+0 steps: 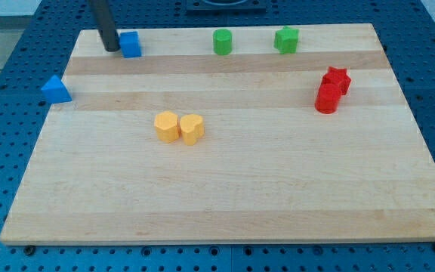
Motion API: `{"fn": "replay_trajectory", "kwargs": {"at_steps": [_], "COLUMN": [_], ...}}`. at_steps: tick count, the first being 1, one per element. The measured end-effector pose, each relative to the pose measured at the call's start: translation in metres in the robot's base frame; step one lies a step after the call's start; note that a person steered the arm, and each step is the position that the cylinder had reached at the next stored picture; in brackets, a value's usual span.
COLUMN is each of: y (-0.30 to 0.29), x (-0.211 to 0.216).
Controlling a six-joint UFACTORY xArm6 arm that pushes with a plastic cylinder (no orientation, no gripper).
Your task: Slide the triangle parallel to the left of the blue cube
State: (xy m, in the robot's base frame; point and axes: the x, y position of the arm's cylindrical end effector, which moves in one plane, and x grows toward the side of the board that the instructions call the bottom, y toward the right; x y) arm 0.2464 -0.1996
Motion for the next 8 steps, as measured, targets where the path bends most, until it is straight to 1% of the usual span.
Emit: {"fn": "replay_trajectory", "kwargs": {"at_steps": [1, 2, 3, 4, 5, 6, 7, 8], "y": [0.061, 0.04, 0.009, -0.005, -0.039, -0.102, -0.104, -0.087], "x": [-0.004, 0.0, 0.067, 0.125, 0.19, 0.167, 0.135, 0.101]}}
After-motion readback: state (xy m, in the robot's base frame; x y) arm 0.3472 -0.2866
